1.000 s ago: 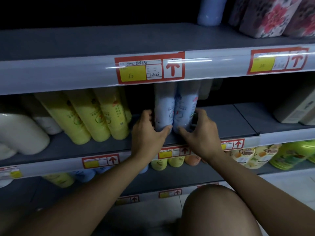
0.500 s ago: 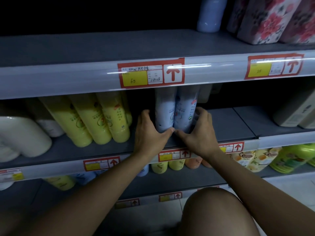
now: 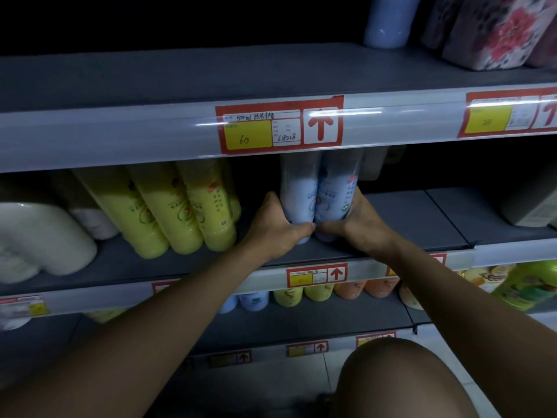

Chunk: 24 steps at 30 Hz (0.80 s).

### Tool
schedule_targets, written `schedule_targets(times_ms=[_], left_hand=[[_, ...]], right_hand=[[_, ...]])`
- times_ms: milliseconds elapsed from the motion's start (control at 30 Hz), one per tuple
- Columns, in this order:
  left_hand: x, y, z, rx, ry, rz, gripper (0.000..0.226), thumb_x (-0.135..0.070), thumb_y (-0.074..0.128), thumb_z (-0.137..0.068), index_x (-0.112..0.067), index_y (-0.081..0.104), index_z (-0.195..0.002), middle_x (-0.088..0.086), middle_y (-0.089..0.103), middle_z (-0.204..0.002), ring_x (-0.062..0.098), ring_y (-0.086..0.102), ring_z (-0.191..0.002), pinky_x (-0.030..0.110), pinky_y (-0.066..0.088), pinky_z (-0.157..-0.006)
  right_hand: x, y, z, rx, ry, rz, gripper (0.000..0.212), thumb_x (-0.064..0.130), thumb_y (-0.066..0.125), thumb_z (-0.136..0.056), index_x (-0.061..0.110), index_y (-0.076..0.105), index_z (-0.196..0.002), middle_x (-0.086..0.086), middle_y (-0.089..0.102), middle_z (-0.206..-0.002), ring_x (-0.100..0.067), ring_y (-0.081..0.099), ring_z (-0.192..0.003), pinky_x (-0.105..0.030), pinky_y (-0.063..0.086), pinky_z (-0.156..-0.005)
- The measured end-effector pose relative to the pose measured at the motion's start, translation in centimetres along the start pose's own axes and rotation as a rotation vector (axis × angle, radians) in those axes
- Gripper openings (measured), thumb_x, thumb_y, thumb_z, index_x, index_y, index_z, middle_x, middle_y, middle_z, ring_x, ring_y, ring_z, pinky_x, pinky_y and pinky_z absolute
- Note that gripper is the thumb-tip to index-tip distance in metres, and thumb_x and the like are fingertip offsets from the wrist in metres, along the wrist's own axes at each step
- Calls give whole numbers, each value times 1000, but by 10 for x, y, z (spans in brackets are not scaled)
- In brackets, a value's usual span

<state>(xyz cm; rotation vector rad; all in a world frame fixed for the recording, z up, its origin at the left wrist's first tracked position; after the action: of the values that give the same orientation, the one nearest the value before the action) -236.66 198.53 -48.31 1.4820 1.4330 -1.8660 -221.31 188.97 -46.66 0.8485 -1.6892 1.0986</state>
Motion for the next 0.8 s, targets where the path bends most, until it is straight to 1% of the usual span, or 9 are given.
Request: schedule_targets(times_ms=[67,133,300,467,533,600,667,733,800], left_hand=[[0,-1,2,-30,9,4,61,-16,91,-72,-16,46,-113,3,61,-114,20,64,-105,33,53,-87],[0,-4,2,-41,5,4,61,-15,91,-72,-16,46,-112,1,59,-110,19,63,-103,30,50,-85],[1,-12,3,-46,-8,-20,60,-15,91,-72,-17,45,-111,-3,56,-106,17,62,-102,31,50,-85],[1,-20,5,-43,-20,-57,64,-22,94,-70,-17,45,-112,2,59,-114,21,63,-108,38,55,-91],[-1,-21,8,-41,-13,-82,66,-26,95,-70,-18,45,-113,1,59,-117,21,63,-110,37,53,-91],[-3,-24,11,-49,7,-117,70,-31,96,-69,-18,45,-114,1,59,-119,18,61,-107,34,51,-88],[-5,-27,17,-65,30,-143,71,-32,96,-69,-16,45,-116,0,58,-119,14,57,-103,31,47,-84],[-4,-30,23,-87,65,-159,70,-28,95,-71,-15,46,-118,-2,59,-120,14,59,-105,31,49,-85],[-5,-34,31,-108,104,-171,67,-31,93,-70,-22,42,-114,1,61,-124,20,63,-112,41,56,-91]], right_hand=[[0,3,-2,8,8,-3,55,-20,77,-71,25,64,-99,-11,77,-106,-24,75,-101,-42,64,-84],[0,6,-3,8,10,-8,56,-19,78,-70,27,63,-100,-9,77,-108,-20,75,-101,-38,63,-85],[0,12,-8,21,13,32,53,-16,79,-70,27,64,-97,-7,77,-104,-19,76,-99,-39,63,-85],[0,15,-10,34,19,52,44,-12,81,-71,17,71,-102,-8,79,-103,-20,76,-97,-44,63,-86],[-3,13,-11,40,40,68,48,-4,86,-70,16,70,-110,-5,79,-106,-19,76,-100,-45,63,-88],[-5,11,-9,34,94,141,64,15,95,-65,22,63,-120,3,76,-114,-14,73,-105,-43,61,-93],[-5,8,-3,10,159,267,83,30,99,-62,23,50,-128,8,68,-122,-10,68,-110,-36,57,-96],[0,3,6,-14,172,377,83,34,98,-65,20,45,-128,9,63,-125,-9,63,-110,-33,55,-96],[6,-2,16,-29,145,446,76,35,95,-70,22,45,-126,10,60,-122,-9,61,-107,-30,54,-93]])
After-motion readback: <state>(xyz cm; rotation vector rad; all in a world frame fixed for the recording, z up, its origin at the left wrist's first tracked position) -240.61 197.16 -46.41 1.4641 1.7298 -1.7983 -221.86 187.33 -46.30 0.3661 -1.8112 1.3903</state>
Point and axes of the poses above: each hand's wrist, its own z-axis away from the middle knuckle, its own y-axis out of the palm, x = y × z, the point moved 2 cm from there along -z, towards the middle knuckle
